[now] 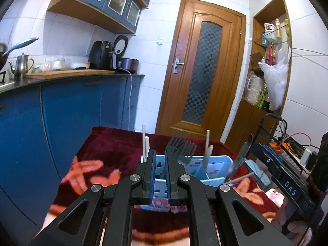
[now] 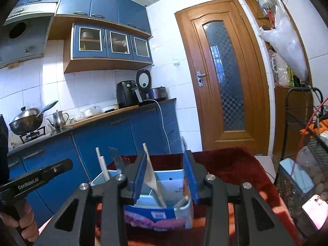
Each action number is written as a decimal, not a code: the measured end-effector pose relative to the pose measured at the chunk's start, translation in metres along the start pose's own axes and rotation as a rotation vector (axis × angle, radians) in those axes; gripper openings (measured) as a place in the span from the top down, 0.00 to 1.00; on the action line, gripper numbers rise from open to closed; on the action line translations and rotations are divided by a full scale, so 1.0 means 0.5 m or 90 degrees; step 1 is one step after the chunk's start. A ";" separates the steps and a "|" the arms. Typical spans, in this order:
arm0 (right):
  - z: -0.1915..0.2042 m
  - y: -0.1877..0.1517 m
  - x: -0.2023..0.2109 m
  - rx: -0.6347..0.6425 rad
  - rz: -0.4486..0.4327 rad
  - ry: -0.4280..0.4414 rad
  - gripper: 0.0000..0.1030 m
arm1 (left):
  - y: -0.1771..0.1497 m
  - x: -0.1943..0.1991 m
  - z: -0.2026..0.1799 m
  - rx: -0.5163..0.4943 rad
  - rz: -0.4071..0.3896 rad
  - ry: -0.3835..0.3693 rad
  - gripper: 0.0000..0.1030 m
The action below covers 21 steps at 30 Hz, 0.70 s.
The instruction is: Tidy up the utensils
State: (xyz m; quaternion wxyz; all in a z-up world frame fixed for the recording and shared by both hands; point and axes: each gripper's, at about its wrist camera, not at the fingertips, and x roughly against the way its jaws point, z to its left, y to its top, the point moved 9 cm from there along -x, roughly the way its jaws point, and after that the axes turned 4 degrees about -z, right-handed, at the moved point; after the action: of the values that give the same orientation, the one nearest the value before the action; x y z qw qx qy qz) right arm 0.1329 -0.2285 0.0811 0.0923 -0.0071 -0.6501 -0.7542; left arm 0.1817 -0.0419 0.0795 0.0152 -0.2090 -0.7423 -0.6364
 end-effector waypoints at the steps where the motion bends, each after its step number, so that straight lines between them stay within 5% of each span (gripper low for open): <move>1: 0.003 0.002 0.012 0.002 0.001 0.000 0.61 | 0.001 0.008 -0.003 -0.002 -0.001 -0.001 0.92; 14: 0.085 -0.023 0.170 0.030 0.035 0.035 0.56 | -0.032 0.130 -0.008 -0.029 0.026 0.002 0.86; 19: 0.102 -0.051 0.208 0.032 0.043 0.040 0.47 | -0.053 0.179 -0.003 -0.044 0.015 0.015 0.52; 21: 0.108 -0.058 0.217 0.038 0.044 0.038 0.45 | -0.065 0.193 -0.001 -0.057 0.012 0.028 0.45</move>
State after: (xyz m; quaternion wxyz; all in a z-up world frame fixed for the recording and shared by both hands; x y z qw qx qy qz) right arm 0.0162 -0.1855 0.0751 0.1376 -0.0043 -0.6685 -0.7309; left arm 0.0829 -0.0176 0.0771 0.0278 -0.2026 -0.7107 -0.6732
